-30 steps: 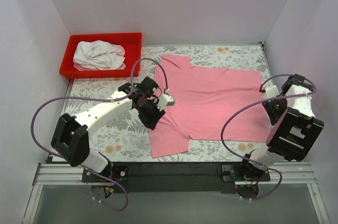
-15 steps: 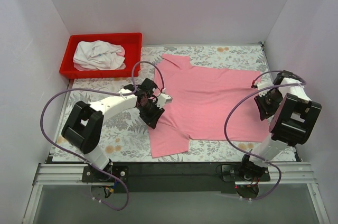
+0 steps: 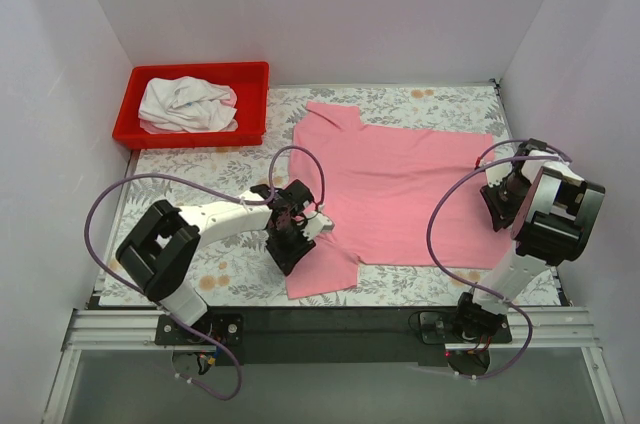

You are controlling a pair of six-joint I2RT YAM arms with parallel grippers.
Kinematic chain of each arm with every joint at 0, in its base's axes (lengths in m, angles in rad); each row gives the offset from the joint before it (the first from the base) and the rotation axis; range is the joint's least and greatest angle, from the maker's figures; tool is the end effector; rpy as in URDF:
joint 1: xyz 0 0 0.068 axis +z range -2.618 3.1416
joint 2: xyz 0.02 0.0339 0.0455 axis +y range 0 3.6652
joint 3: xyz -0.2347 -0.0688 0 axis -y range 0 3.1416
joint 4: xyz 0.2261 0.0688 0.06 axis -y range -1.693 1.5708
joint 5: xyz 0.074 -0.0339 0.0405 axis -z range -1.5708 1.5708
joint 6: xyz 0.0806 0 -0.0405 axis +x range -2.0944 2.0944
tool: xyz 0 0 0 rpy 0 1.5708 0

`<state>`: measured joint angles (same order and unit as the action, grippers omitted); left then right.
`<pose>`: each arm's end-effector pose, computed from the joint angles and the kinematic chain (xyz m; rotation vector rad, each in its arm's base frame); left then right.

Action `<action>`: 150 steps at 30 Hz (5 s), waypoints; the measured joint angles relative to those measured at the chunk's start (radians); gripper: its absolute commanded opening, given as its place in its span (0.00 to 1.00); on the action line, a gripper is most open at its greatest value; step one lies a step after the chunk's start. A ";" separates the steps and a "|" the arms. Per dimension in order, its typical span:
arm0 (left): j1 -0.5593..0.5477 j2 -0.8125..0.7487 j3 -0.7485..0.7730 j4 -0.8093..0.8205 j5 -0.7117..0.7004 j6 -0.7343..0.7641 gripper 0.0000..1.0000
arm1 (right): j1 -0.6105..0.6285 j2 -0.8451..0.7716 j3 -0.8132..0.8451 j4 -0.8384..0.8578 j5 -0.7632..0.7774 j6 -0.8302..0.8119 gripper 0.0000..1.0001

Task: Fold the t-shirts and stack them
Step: Flatten the tshirt out, then fold the tshirt

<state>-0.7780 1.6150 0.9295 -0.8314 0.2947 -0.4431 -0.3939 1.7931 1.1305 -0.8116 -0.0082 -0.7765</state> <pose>0.1627 -0.1932 0.1004 -0.5100 -2.9451 0.4097 0.2790 -0.1152 0.0968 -0.5816 2.9999 -0.0711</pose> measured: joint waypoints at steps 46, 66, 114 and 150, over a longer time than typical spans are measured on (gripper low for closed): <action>0.041 0.016 0.281 -0.223 0.100 0.172 0.37 | 0.107 0.026 0.134 -0.053 -0.092 0.050 0.50; 0.415 0.729 1.236 0.196 -0.093 -0.155 0.47 | 0.106 0.391 0.888 -0.063 -0.292 0.217 0.62; 0.415 0.934 1.270 0.341 -0.262 -0.177 0.38 | 0.105 0.679 1.005 0.212 -0.290 0.301 0.01; 0.435 0.917 1.204 0.469 -0.169 -0.155 0.00 | 0.091 0.659 0.986 0.228 -0.336 0.292 0.01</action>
<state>-0.3428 2.5317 2.1330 -0.3626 0.1261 -0.5983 -0.3031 2.4519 2.1170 -0.5835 -0.3439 -0.4847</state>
